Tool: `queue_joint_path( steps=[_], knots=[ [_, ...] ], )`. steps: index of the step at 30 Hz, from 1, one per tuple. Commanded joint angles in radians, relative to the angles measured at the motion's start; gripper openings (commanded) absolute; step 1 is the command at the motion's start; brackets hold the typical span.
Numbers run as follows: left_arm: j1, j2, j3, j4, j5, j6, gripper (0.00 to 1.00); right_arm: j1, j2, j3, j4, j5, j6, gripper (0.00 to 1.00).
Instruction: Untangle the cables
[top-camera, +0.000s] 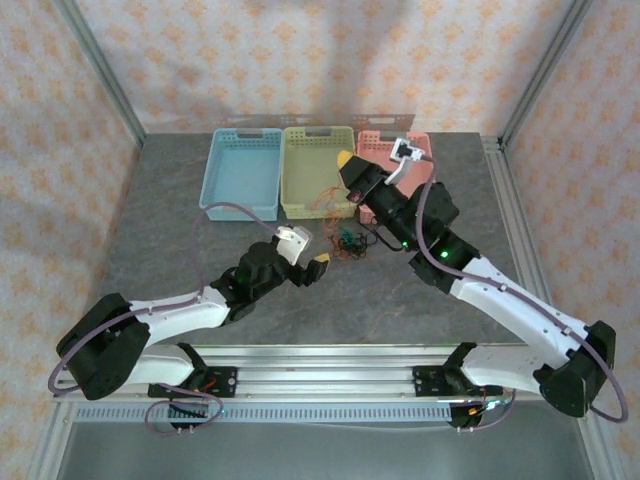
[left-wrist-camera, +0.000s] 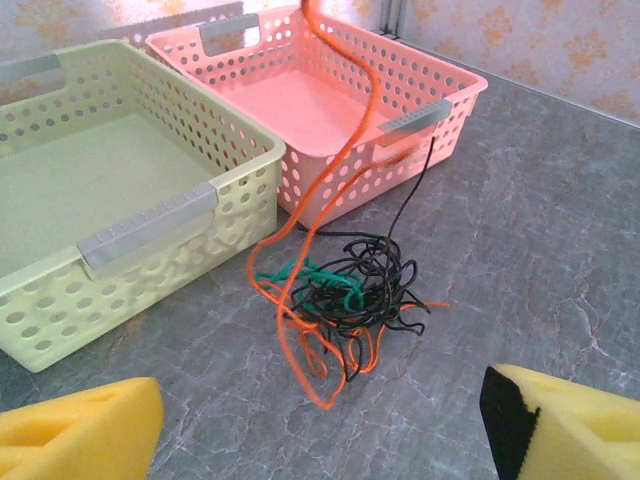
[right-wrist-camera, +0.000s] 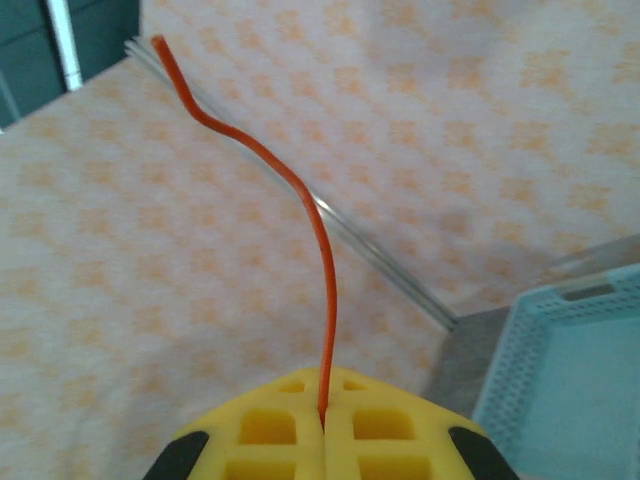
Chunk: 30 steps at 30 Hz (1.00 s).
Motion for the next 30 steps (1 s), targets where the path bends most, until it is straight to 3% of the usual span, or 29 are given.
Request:
queue_joint_path(
  steps=[1, 13, 15, 30],
  knots=[
    [-0.005, -0.005, 0.002, 0.034, -0.03, 0.025, 0.83, 0.017, -0.03, 0.071, -0.049, -0.081, 0.06, 0.0],
    [-0.01, 0.007, 0.005, 0.043, -0.012, 0.032, 0.83, 0.044, -0.009, 0.114, -0.055, -0.246, 0.097, 0.0],
    [-0.013, 0.009, 0.011, 0.038, -0.024, 0.04, 0.79, 0.049, -0.004, 0.11, -0.048, -0.272, 0.11, 0.0],
    [-0.048, 0.038, 0.014, 0.085, -0.026, 0.094, 0.76, 0.093, -0.001, -0.019, 0.012, -0.29, 0.138, 0.0]
  ],
)
